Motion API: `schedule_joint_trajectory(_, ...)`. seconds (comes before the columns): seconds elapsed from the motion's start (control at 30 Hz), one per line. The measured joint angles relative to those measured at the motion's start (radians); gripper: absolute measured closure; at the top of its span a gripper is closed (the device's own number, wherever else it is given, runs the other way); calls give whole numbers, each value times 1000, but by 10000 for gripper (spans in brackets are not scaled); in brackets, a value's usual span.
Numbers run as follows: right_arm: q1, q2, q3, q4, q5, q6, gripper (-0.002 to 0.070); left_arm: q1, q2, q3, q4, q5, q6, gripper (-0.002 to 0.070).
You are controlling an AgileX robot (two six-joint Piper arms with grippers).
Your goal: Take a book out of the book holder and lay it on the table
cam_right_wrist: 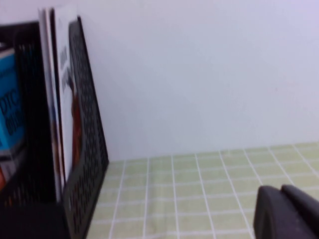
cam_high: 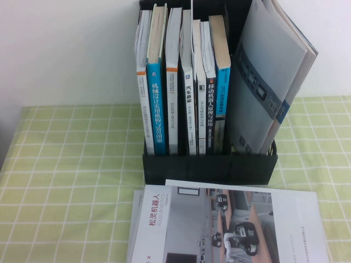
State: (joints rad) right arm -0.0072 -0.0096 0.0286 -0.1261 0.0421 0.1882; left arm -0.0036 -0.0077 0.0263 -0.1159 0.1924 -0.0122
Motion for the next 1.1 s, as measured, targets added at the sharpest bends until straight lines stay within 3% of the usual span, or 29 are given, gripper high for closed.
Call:
schedule_joint_trajectory(0.37, 0, 0, 0, 0, -324, -8, 678, 0, 0, 4, -61, -608, -44, 678)
schedule_joint_trajectory(0.73, 0, 0, 0, 0, -742, -5, 678, 0, -1, 4, -82, -982, -152, 678)
schedule_joint_trajectory(0.87, 0, 0, -12, 0, -863, -1, 678, 0, -4, -44, -138, -1013, -160, 678)
schedule_joint_trajectory(1.1, 0, 0, -255, 0, -815, 0, 678, 0, 0, -348, -150, -851, -237, 678)
